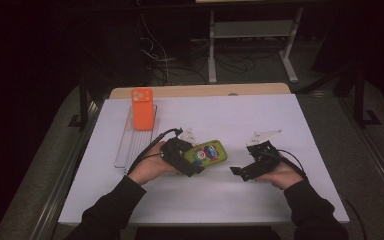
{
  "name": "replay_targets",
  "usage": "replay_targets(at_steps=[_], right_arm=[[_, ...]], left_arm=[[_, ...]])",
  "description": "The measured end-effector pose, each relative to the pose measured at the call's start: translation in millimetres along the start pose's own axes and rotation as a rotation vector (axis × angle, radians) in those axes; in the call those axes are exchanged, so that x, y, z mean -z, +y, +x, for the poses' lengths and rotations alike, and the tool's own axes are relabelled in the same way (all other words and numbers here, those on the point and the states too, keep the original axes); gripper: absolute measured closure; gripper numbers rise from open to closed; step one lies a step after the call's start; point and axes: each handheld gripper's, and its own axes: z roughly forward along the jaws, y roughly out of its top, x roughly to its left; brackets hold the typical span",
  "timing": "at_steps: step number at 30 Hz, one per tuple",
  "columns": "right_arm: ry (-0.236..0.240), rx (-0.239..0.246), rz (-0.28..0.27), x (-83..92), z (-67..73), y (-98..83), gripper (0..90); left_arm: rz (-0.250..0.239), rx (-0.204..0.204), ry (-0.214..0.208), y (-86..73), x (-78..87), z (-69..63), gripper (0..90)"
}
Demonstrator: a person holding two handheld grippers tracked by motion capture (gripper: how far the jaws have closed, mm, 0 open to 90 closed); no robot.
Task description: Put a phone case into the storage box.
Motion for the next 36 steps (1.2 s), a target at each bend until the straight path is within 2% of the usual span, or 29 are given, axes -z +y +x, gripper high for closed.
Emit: replay_targets(at_steps=[1,3,4,5,6,7,10,11,13,16,19,22,24,34,35,36], right_arm=[[-0.007,-0.028,0.003,-2.0,1.1,-1.9,0.9],[-0.037,-0.043,-0.019,-6.0,2.6,-5.8,0.9],[-0.047,-0.058,-0.034,-8.6,3.2,-7.7,0.9],[-0.057,-0.065,-0.048,-11.7,3.5,-9.9,0.9],[-0.061,-0.075,-0.048,-12.8,4.3,-10.8,1.0],[-0.069,-0.08,-0.058,-15.2,4.7,-11.8,1.0],[-0.081,-0.08,-0.063,-16.8,4.9,-12.4,1.2],[-0.079,-0.075,-0.067,-17.2,4.8,-12.3,1.1],[-0.08,-0.064,-0.066,-18.1,5.8,-11.9,1.1],[-0.08,-0.049,-0.067,-19.5,7.0,-11.2,1.1],[-0.084,-0.026,-0.067,-20.5,8.1,-10.6,1.1],[-0.111,0.026,-0.063,-21.4,9.3,-10.5,1.1],[-0.12,0.04,-0.06,-21.2,10.5,-10.1,1.1],[-0.212,0.177,-0.093,-18.4,16.9,-7.0,1.2],[-0.217,0.191,-0.093,-18.5,18.4,-6.8,1.1],[-0.22,0.202,-0.095,-19.0,19.2,-6.8,1.1]], left_arm=[[-0.001,0.003,0.008,0.4,0.8,0.7,15.0],[-0.001,0.015,0.022,0.8,1.7,1.9,15.0],[-0.023,0.041,0.025,0.8,0.6,0.2,15.0],[-0.024,0.043,0.028,0.9,0.6,0.0,15.0],[-0.003,0.021,0.031,1.4,2.1,0.8,15.0],[-0.004,0.023,0.029,1.5,2.0,0.6,15.0],[-0.002,0.041,0.043,2.1,2.0,0.4,15.0],[-0.022,0.066,0.043,2.2,0.6,-0.9,15.0],[-0.004,0.051,0.048,2.9,1.8,1.0,15.0],[0.0,0.065,0.049,3.0,0.2,-0.4,15.0],[0.006,0.067,0.048,3.3,-0.5,-1.4,15.0],[0.011,0.066,0.044,3.5,-1.1,-1.6,15.0],[0.011,0.067,0.043,3.3,-1.2,-1.5,15.0],[0.019,0.068,0.034,2.6,-1.6,-0.8,15.0],[0.018,0.07,0.032,2.6,-1.9,-1.1,15.0],[0.0,0.09,0.033,2.6,-3.4,-2.6,15.0]])
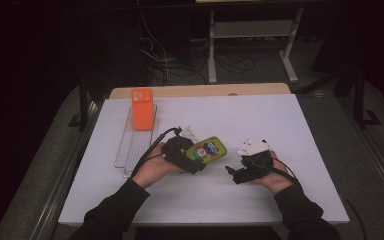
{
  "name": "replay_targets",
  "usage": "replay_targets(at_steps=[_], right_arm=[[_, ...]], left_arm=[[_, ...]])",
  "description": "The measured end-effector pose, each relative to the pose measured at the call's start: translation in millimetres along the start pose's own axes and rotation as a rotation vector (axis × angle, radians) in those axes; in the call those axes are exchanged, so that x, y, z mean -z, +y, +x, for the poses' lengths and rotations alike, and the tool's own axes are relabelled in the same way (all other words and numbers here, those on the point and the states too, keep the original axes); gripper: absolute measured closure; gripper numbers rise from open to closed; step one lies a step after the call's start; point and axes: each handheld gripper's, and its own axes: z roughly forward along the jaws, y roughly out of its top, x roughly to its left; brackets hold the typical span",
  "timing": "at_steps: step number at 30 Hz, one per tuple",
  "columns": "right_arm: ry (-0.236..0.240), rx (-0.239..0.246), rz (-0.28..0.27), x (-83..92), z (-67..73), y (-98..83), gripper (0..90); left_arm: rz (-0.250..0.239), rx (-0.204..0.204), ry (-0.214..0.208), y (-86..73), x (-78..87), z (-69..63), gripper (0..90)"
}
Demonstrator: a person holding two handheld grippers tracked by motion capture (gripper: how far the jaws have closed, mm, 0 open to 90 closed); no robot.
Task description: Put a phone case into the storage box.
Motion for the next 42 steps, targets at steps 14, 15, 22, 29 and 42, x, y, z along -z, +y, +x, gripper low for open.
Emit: replay_targets(at_steps=[14,15,22,29,42], right_arm=[[-0.106,0.266,-0.02,-0.1,19.8,3.0,1.1],[-0.117,0.294,-0.023,-0.5,21.4,3.0,1.1],[-0.188,0.43,-0.037,0.0,30.9,3.3,1.1],[-0.278,0.571,-0.063,-1.3,40.6,2.8,1.1],[-0.416,0.839,-0.108,-10.4,57.8,4.1,2.5]], left_arm=[[-0.001,-0.01,-0.009,0.2,0.0,-0.2,15.1],[-0.001,-0.01,-0.009,0.2,0.1,-0.1,15.0],[0.001,-0.01,-0.01,0.2,0.1,0.1,15.1],[0.028,-0.031,-0.014,0.0,1.3,1.7,15.1],[0.024,-0.02,-0.014,-0.4,1.9,3.1,15.1]])
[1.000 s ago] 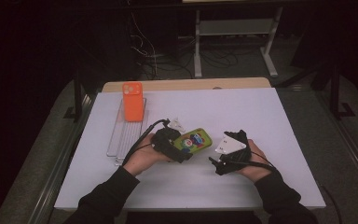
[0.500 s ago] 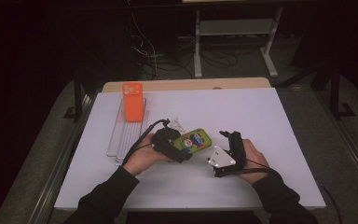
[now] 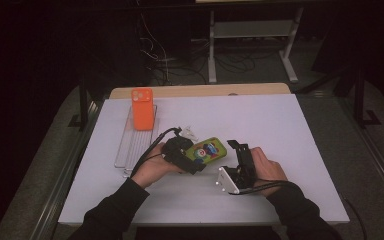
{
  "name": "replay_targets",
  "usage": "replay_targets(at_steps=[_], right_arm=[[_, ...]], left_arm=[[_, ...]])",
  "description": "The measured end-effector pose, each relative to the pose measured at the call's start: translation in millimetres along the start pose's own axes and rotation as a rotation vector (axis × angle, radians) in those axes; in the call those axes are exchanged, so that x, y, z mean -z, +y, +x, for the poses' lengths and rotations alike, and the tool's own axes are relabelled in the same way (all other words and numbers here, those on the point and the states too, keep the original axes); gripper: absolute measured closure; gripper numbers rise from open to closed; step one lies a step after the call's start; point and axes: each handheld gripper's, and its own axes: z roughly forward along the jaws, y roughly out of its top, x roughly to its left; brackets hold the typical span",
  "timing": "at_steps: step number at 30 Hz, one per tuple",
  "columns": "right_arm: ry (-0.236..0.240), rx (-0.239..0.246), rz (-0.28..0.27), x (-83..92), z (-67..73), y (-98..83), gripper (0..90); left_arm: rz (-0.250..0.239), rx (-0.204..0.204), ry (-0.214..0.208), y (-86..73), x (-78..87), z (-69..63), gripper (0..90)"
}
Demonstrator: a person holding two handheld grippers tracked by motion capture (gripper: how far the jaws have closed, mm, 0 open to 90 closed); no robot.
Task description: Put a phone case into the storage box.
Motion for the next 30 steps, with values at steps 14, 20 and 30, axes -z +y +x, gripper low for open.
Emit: replay_targets(at_steps=[14,20,30], right_arm=[[-0.098,0.184,-0.034,-12.1,15.5,14.4,27.6],[-0.085,0.232,-0.015,-13.6,20.7,17.2,48.3],[-0.072,0.249,-0.025,-11.7,24.4,20.1,68.7]], left_arm=[[-0.001,-0.009,-0.002,0.2,-0.6,-1.7,15.2],[0.006,-0.008,-0.004,0.3,-0.9,-1.9,15.1],[-0.001,0.0,-0.005,0.1,-3.4,-3.2,15.1]])
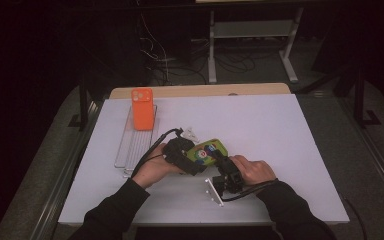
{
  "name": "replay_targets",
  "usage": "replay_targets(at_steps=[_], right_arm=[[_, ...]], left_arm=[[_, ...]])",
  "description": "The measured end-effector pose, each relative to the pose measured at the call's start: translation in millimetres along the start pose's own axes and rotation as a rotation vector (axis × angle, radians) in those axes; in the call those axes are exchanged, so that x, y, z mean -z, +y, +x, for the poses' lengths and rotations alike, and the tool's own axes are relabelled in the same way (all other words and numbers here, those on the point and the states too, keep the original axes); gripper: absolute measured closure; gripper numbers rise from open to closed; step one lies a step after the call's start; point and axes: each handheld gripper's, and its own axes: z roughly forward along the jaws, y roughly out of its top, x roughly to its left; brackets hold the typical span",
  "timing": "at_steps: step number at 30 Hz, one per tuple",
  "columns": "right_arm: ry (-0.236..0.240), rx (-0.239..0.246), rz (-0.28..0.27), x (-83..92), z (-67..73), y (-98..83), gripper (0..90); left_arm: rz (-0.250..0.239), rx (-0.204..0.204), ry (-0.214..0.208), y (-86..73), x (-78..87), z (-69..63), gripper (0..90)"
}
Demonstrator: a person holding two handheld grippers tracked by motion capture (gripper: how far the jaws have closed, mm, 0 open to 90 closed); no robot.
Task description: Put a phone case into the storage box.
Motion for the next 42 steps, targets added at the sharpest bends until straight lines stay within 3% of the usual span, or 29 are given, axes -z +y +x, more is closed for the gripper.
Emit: replay_targets(at_steps=[4,6,8,10,12,13,15,18,24,25,26,28,29,36,37,39,40,41,42], right_arm=[[-0.009,0.014,-0.013,1.1,-0.8,0.6,74.6],[-0.014,0.018,-0.014,1.7,-0.7,0.6,75.0],[-0.019,0.019,-0.016,2.3,-0.9,0.6,75.3],[-0.023,0.018,-0.018,2.7,-1.4,0.6,75.4],[-0.022,0.016,-0.02,3.1,-2.1,0.9,75.5],[-0.022,0.015,-0.019,3.2,-2.4,1.0,75.5],[-0.02,0.02,-0.014,2.7,-3.0,-0.2,75.6],[-0.02,0.001,0.001,2.1,-4.3,-3.2,75.6],[-0.017,-0.034,0.034,2.5,-9.7,-11.6,75.6],[-0.02,-0.041,0.039,2.5,-10.7,-13.3,75.6],[-0.027,-0.044,0.038,1.9,-10.7,-14.8,75.6],[-0.014,-0.076,0.051,1.8,-12.6,-18.8,75.6],[0.008,-0.062,0.062,1.8,-13.7,-20.9,75.6],[0.057,-0.203,0.075,1.7,-22.7,-31.8,75.5],[0.061,-0.253,0.079,1.9,-24.0,-32.9,75.6],[0.081,-0.3,0.081,2.0,-26.5,-35.6,75.6],[0.087,-0.332,0.077,1.5,-27.1,-36.2,75.6],[0.09,-0.33,0.067,0.8,-29.2,-38.2,75.6],[0.099,-0.357,0.066,0.7,-30.9,-39.4,75.6]], left_arm=[[-0.013,0.016,-0.006,-0.3,-0.7,-0.4,15.0],[0.006,-0.009,-0.013,-0.3,1.0,2.1,14.8],[-0.004,-0.011,-0.01,-0.6,1.4,1.5,14.5],[-0.034,0.012,-0.016,-1.3,0.7,-0.9,13.9],[-0.018,-0.027,-0.006,-1.7,2.8,0.1,12.9],[-0.014,-0.019,0.002,-1.5,2.8,0.5,9.7],[-0.016,-0.018,-0.022,-2.0,4.0,1.7,8.7],[-0.012,-0.021,-0.039,-2.4,5.2,3.0,2.6],[-0.038,-0.014,-0.04,-4.2,11.6,6.4,0.8],[-0.054,0.004,-0.042,-4.7,11.4,5.8,0.8],[-0.045,-0.009,-0.038,-5.2,13.3,7.6,0.8],[-0.052,-0.003,-0.037,-6.1,14.5,9.4,0.8],[-0.051,-0.007,-0.035,-6.5,15.3,10.3,0.8],[-0.074,0.006,-0.025,-9.3,18.0,13.9,0.7],[-0.074,-0.001,-0.02,-9.5,18.7,14.7,0.7],[-0.079,0.022,-0.021,-10.2,18.7,15.1,0.7],[-0.062,0.0,-0.019,-10.3,20.4,17.4,0.7],[-0.074,0.013,-0.016,-10.6,19.7,16.7,0.7],[-0.087,0.026,-0.014,-10.6,19.2,16.2,0.8]])
